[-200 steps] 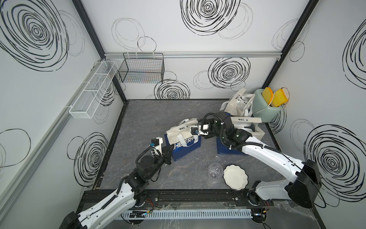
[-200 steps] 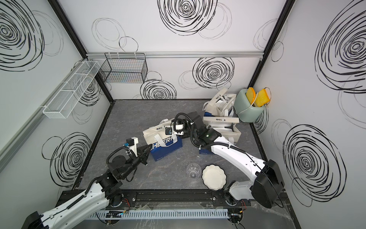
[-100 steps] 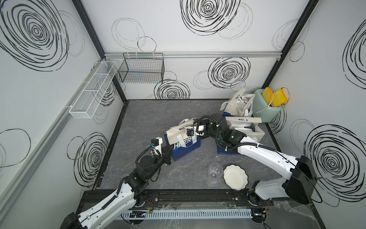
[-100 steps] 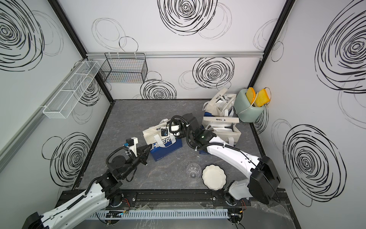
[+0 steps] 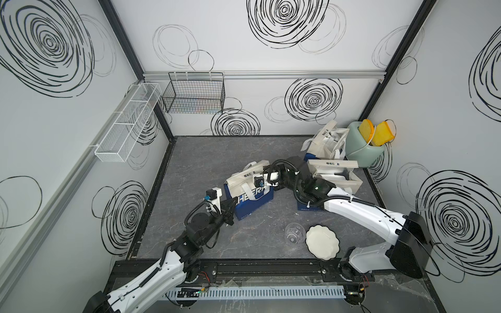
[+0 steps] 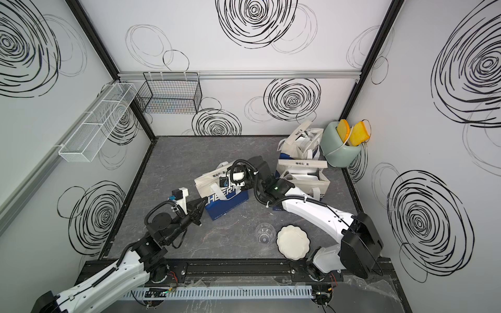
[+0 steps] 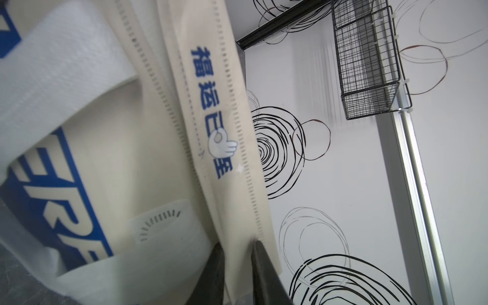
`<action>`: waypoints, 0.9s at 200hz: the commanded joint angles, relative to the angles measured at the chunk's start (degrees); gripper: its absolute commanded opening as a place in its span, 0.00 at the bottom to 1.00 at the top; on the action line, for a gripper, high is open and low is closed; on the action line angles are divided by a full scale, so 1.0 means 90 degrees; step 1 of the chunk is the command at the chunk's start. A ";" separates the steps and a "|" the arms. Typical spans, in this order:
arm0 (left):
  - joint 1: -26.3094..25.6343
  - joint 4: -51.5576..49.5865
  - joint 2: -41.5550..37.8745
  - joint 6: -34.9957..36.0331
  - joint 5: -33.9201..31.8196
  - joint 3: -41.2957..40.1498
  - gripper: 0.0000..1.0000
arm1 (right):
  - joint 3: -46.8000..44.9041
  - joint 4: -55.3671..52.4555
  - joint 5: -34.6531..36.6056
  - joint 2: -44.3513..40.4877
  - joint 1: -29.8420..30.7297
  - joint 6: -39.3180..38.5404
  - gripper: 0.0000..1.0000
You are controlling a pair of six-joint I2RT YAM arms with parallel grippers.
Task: Open the takeout bag
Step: Open the takeout bag at the center of the board.
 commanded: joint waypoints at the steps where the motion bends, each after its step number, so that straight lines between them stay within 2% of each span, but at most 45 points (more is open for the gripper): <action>1: 0.0046 -0.0242 0.0038 -0.0082 0.0021 -0.0173 0.00 | 0.0003 0.0241 -0.0067 0.0043 0.0030 0.0025 0.20; 30: 0.0054 -0.0200 0.0101 -0.0091 0.0049 -0.0178 0.00 | 0.0028 0.0334 -0.0165 0.0072 0.0032 0.0113 0.15; 64: 0.0056 -0.0214 0.0070 -0.0076 0.0037 -0.0182 0.00 | 0.0083 0.0301 -0.0194 0.0150 0.0051 0.0175 0.00; 102: 0.0066 -0.0229 0.0050 -0.0082 0.0059 -0.0167 0.00 | 0.0358 0.0119 -0.0225 0.0186 0.0046 0.0518 0.00; 134: 0.0076 -0.0219 0.0049 -0.0101 0.0080 -0.0185 0.00 | 0.0508 0.0365 -0.0104 0.0118 0.0003 0.1120 0.00; 180: 0.0075 -0.0217 0.0059 -0.0097 0.0104 -0.0202 0.00 | 0.0570 0.0608 0.0030 0.0081 -0.0017 0.1477 0.00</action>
